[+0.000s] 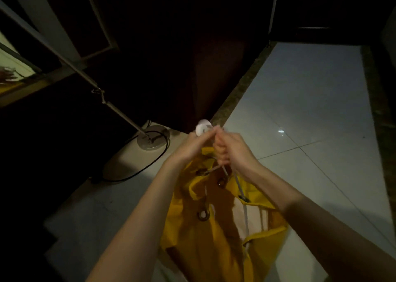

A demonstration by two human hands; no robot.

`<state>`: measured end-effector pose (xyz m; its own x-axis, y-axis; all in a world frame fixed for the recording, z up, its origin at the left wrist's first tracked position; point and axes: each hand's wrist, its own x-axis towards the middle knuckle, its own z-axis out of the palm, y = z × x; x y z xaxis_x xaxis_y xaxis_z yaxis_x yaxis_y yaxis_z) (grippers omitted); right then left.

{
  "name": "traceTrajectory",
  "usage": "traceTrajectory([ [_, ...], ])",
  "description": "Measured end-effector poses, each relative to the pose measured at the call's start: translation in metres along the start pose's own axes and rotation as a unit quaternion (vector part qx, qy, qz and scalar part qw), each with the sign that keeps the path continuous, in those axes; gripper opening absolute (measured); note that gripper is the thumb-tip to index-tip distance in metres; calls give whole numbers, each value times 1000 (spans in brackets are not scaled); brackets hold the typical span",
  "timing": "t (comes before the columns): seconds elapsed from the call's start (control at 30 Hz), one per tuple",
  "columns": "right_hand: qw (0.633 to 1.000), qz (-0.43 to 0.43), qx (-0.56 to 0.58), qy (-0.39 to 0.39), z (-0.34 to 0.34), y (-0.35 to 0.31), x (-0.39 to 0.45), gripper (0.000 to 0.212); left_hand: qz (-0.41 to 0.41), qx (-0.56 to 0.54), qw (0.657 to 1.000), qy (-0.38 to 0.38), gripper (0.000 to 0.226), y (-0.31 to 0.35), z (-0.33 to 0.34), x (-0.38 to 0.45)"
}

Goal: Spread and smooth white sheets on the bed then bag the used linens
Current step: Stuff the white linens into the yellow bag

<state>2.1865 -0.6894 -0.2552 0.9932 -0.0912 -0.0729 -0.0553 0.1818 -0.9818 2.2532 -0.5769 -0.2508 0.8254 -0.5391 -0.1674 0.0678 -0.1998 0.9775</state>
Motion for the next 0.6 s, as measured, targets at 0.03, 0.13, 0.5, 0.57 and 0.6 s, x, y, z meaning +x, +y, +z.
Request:
traceTrajectory([
  [0.03, 1000, -4, 13, 5, -3, -7, 2, 50, -19, 13, 998, -61, 38, -4, 1, -4],
  [0.13, 998, -13, 46, 42, -14, -25, 6, 49, -80, 4, 982, -169, 65, -17, 7, -8],
  [0.5, 987, -46, 115, 105, -23, -35, 34, 46, 5, 135, 967, -216, 38, -51, 39, -22],
  [0.57, 983, -31, 137, 120, -22, -31, 41, 44, -7, 92, 969, -230, 40, -50, 40, -21],
  [0.6, 980, -24, 144, 135, -24, -30, 42, 42, -21, 58, 972, -229, 41, -49, 40, -21],
])
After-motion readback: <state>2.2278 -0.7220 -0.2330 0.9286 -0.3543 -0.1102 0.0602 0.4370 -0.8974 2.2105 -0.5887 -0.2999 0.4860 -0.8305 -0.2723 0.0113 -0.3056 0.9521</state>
